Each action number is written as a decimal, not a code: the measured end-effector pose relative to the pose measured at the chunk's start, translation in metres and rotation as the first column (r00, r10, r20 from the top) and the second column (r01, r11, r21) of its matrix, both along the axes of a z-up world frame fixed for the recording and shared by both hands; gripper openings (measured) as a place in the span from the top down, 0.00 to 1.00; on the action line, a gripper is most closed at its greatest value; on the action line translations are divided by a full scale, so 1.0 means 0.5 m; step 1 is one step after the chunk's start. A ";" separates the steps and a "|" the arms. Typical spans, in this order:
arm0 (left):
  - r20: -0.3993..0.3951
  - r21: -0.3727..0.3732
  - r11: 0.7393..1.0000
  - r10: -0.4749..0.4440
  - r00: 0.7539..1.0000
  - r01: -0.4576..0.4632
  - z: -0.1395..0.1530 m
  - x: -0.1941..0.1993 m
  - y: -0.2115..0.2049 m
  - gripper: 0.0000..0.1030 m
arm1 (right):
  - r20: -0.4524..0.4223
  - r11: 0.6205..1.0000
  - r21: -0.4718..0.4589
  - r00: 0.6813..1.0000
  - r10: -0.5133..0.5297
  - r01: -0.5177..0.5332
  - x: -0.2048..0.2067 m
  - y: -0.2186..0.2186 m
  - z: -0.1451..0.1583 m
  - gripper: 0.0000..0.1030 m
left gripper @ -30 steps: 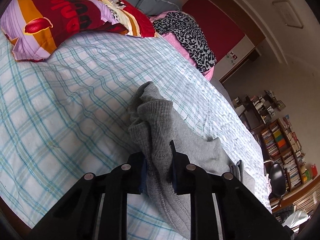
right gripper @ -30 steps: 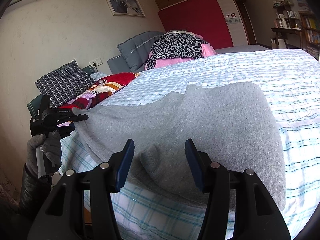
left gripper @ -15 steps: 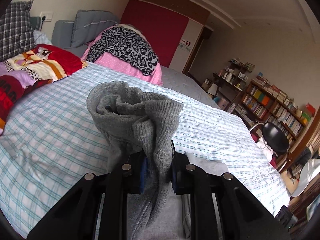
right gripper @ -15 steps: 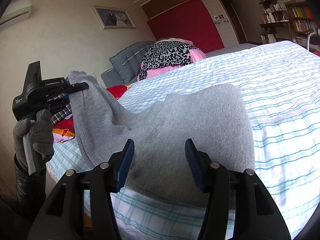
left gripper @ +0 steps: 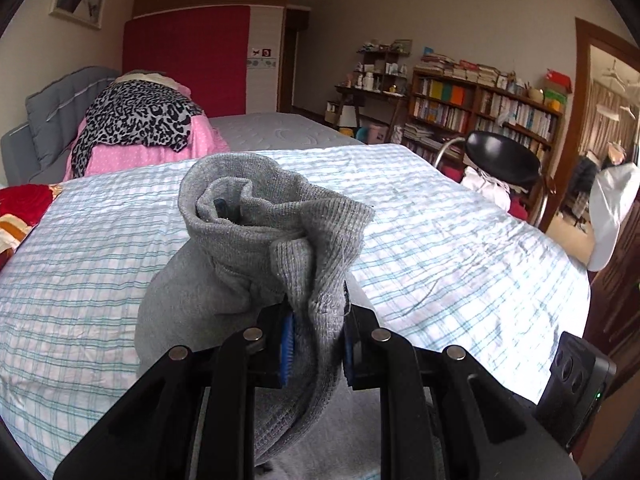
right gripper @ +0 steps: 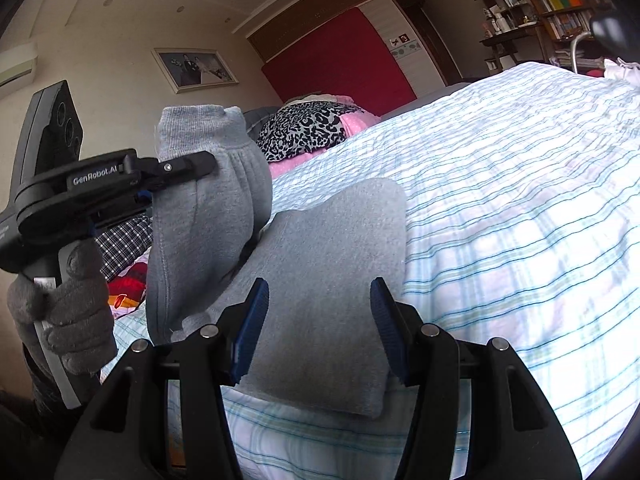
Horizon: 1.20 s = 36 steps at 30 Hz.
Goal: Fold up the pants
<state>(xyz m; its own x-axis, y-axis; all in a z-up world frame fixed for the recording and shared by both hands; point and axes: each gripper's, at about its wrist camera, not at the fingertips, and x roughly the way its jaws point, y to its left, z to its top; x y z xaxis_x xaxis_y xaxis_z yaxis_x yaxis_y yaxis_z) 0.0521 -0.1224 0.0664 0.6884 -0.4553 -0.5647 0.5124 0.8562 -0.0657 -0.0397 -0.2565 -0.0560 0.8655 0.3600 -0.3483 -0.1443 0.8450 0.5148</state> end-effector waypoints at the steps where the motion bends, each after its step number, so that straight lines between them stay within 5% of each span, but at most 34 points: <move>1: -0.005 0.026 0.999 -0.024 1.000 0.024 -0.014 -0.007 -0.023 0.82 | 0.001 1.000 0.007 1.000 -0.011 0.011 -0.004 -0.011 -0.001 0.47; 8: 0.011 0.222 0.971 -0.091 0.996 0.086 -0.118 -0.047 -0.115 0.81 | -0.004 0.995 0.047 0.997 -0.082 0.082 -0.024 -0.071 -0.011 0.47; 15: -0.065 0.253 0.956 -0.137 0.988 0.149 -0.197 -0.064 -0.128 0.69 | -0.009 0.991 0.082 0.995 -0.103 0.104 -0.033 -0.098 -0.012 0.47; 24: -0.138 0.108 0.974 -0.185 0.973 0.201 -0.189 -0.086 -0.054 0.60 | -0.032 0.986 0.155 0.998 -0.062 0.066 -0.006 -0.093 -0.006 0.47; 27: -0.144 0.047 0.983 -0.170 0.975 0.178 -0.176 -0.090 -0.009 0.59 | -0.045 0.978 0.206 0.999 -0.023 0.032 0.006 -0.092 -0.005 0.39; 36: -0.091 0.034 0.998 -0.045 0.995 0.048 -0.165 -0.095 0.120 0.59 | -0.060 0.973 0.222 0.995 0.075 -0.060 0.041 -0.036 0.015 0.30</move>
<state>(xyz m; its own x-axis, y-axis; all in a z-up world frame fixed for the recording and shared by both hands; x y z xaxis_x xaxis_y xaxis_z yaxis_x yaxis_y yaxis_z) 0.0045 -0.0622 -0.0161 0.6128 -0.4639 -0.6398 0.5449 0.8344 -0.0831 -0.0192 -0.2747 -0.0484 0.8139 0.4910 -0.3106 -0.1559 0.6996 0.6973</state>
